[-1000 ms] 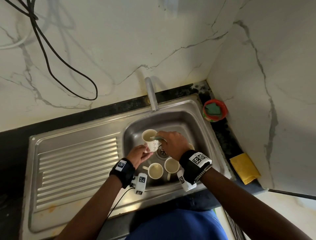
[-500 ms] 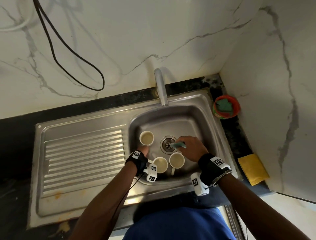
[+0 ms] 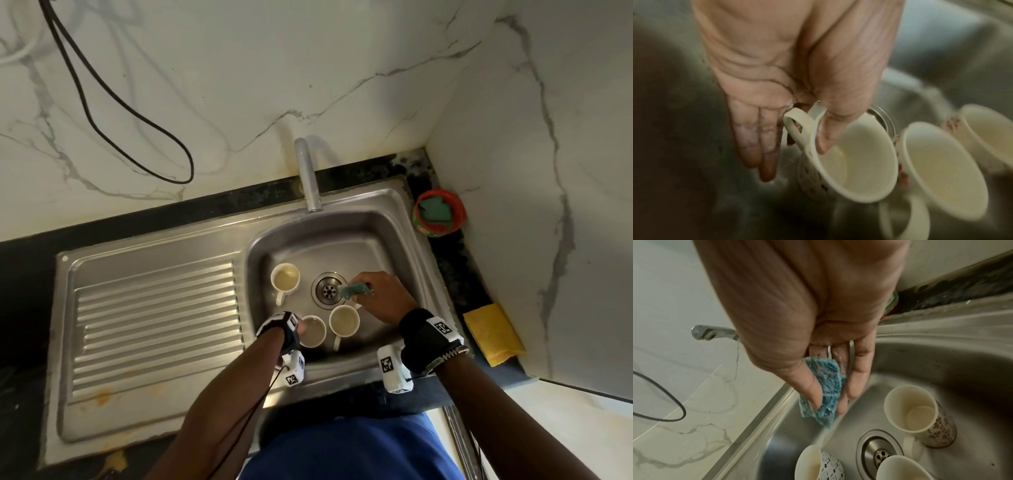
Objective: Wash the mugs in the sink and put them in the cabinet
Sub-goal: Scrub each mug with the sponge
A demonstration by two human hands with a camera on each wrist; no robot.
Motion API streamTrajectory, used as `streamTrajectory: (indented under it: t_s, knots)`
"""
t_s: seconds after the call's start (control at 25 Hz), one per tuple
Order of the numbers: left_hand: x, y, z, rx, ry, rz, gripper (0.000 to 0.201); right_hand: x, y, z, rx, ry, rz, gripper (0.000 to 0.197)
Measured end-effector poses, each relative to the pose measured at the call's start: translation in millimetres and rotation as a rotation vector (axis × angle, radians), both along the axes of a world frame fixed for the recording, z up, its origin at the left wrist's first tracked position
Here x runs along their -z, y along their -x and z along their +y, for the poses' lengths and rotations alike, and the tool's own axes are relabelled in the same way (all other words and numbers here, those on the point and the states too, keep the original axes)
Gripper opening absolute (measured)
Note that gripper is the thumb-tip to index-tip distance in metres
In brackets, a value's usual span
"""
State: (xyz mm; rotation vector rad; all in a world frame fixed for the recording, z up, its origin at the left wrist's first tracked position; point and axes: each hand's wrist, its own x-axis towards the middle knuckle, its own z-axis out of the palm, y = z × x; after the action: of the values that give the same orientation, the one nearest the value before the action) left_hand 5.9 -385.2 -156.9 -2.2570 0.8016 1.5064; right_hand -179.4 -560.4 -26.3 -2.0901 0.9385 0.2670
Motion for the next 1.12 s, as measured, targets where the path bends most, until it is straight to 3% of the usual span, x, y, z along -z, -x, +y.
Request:
streamTrajectory:
  t_s: [0.08,0.24,0.36,0.44,0.56,0.68,0.8,0.88,1.0,1.12]
  knots:
    - [-6.8,-2.8,-4.0,-0.085,0.016,0.018,0.053,0.1,5.6,-2.9,-0.002,0.011,0.016,0.017]
    - [-8.3,-6.7,0.0,-0.540,0.091,0.066,0.049,1.9,-1.3,-0.1,-0.035,-0.009,0.014,0.016]
    - [-48.5,-12.1,3.2,-0.785,0.215,0.171,0.037,-5.4,-16.4,7.4,0.078,-0.003,-0.086,0.022]
    - [-76.4,-10.4,4.3,-0.987,0.305,0.315,0.042,-18.0,-27.8,13.5,0.151,0.004,-0.209,0.025]
    - [-128.0,-4.8,7.3,-1.157,0.487,0.577,0.041,-39.5,-47.5,25.7,0.051,-0.051,-0.365,0.032]
    - [-169.3,-15.3,2.3,-1.188,0.525,0.732,0.035,-54.8,-58.0,36.6,-0.118,-0.003,-0.496,0.047]
    - [-197.8,-25.7,-4.8,-1.087,0.480,0.700,0.037,-66.1,-57.3,29.2,-0.225,-0.030,-0.389,0.090]
    - [-212.8,-24.3,-8.8,-1.063,0.473,0.633,0.041,-64.8,-54.1,22.6,-0.094,-0.096,-0.364,0.101]
    - [-226.5,-18.3,-20.9,-1.120,0.682,0.627,0.050,-54.3,-51.0,22.5,0.274,-0.196,-0.440,0.088]
    - [-223.7,-15.1,-27.3,-1.099,0.827,0.575,0.041,-53.1,-50.8,35.0,0.407,-0.225,-0.428,0.085]
